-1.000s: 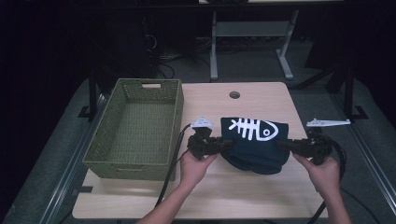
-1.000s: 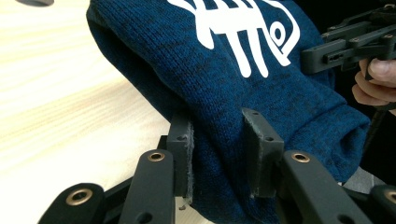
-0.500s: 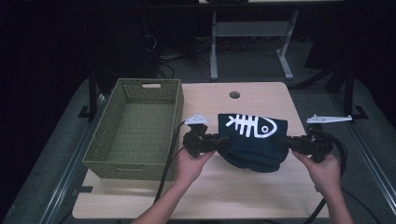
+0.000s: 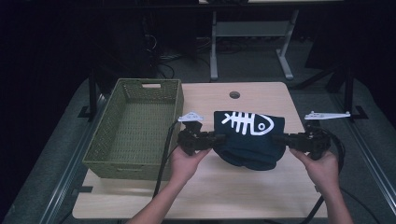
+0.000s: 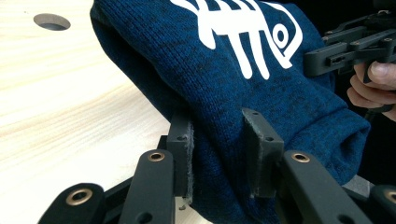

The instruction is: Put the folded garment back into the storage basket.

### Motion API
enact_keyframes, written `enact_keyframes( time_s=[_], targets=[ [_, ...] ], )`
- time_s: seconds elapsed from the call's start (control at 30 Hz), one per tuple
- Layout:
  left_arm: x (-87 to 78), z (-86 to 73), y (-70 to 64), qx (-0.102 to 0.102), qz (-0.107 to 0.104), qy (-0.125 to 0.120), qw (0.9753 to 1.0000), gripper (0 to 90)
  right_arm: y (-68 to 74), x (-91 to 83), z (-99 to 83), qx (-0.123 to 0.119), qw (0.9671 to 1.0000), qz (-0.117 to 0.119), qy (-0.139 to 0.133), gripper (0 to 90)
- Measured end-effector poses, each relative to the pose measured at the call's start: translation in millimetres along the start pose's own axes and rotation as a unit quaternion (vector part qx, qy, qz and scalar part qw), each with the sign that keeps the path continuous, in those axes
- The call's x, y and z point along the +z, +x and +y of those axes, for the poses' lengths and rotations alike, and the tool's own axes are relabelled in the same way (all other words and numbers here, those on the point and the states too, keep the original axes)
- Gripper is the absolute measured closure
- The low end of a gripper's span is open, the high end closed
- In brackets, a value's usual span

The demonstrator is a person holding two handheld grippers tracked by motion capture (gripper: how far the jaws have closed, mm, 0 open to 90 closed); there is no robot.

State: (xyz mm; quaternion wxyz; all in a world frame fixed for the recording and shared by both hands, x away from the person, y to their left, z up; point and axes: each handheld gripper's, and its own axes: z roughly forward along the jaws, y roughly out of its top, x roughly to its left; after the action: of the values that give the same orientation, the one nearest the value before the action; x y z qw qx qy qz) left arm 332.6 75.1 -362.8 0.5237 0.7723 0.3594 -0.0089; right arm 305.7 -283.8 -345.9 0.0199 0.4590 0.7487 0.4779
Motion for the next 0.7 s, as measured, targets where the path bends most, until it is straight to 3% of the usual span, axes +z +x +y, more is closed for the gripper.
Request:
enact_keyframes(
  time_s=[0.7],
  targets=[
    [-28.9,9.8,13.9,-0.017,-0.006,-0.016,0.9997,66.9,18.9,9.0,18.7,-0.009,0.9996,0.023,-0.009,72.4]
  ],
)
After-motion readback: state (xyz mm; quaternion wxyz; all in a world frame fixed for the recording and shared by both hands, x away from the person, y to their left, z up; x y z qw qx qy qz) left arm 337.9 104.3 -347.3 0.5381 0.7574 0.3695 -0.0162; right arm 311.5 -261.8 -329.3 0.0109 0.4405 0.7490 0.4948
